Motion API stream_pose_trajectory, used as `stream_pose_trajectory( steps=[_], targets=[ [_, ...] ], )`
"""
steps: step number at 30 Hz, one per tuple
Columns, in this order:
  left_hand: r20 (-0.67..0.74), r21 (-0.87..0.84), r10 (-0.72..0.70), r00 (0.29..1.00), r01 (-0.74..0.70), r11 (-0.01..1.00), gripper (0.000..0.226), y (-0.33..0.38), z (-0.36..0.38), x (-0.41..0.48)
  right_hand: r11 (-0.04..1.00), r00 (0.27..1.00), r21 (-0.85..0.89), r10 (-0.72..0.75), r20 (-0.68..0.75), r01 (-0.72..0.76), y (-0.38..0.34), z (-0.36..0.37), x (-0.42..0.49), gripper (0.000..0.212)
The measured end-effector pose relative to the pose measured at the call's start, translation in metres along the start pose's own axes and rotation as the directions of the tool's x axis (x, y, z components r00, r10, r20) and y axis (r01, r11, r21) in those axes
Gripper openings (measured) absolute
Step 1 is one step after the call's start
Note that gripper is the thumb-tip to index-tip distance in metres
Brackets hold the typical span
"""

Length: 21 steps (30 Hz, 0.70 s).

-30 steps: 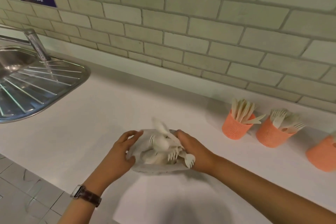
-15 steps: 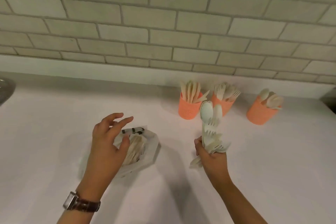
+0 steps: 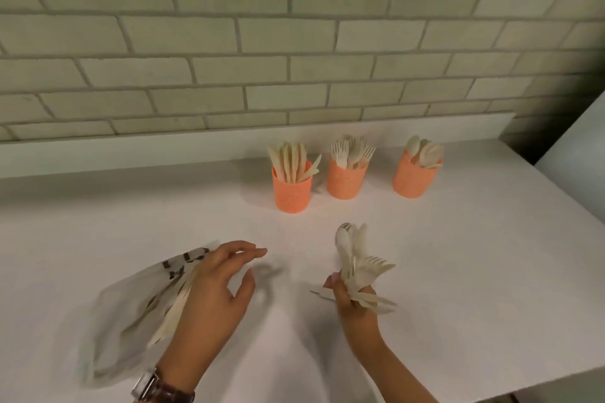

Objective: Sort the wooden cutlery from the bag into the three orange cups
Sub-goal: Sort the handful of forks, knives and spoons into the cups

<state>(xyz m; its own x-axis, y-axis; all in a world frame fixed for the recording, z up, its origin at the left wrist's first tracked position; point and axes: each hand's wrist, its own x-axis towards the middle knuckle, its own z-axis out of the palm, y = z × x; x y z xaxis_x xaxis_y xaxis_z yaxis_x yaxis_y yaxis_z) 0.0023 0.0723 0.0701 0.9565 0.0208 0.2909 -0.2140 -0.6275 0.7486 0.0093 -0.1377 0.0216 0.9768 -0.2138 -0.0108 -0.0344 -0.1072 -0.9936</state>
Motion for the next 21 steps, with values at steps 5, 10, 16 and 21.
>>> stream_pose_trajectory(
  steps=[5, 10, 16, 21],
  targets=[
    [0.216, -0.186, -0.251, 0.944, 0.292, 0.938, 0.042, 0.007, 0.033, -0.011, 0.978, 0.995, 0.187, 0.091, 0.040, -0.097, -0.026, 0.006, -0.007, 0.023],
    [0.590, -0.724, -0.587, 0.554, 0.686, -0.080, 0.032, 0.025, 0.071, -0.009, 0.963, 0.994, 0.252, 0.082, 0.071, -0.098, -0.048, 0.021, -0.012, 0.016],
    [0.733, -0.661, -0.318, 0.601, 0.523, -0.538, 0.045, 0.036, 0.061, 0.008, 0.928, 0.981, 0.327, 0.143, 0.132, -0.179, -0.055, 0.039, -0.020, 0.031],
    [0.643, -0.766, -0.437, 0.629, 0.524, -0.373, 0.033, 0.050, 0.062, 0.006, 0.922, 0.986, 0.352, 0.141, 0.083, -0.162, -0.060, 0.041, -0.016, 0.036]
  ],
)
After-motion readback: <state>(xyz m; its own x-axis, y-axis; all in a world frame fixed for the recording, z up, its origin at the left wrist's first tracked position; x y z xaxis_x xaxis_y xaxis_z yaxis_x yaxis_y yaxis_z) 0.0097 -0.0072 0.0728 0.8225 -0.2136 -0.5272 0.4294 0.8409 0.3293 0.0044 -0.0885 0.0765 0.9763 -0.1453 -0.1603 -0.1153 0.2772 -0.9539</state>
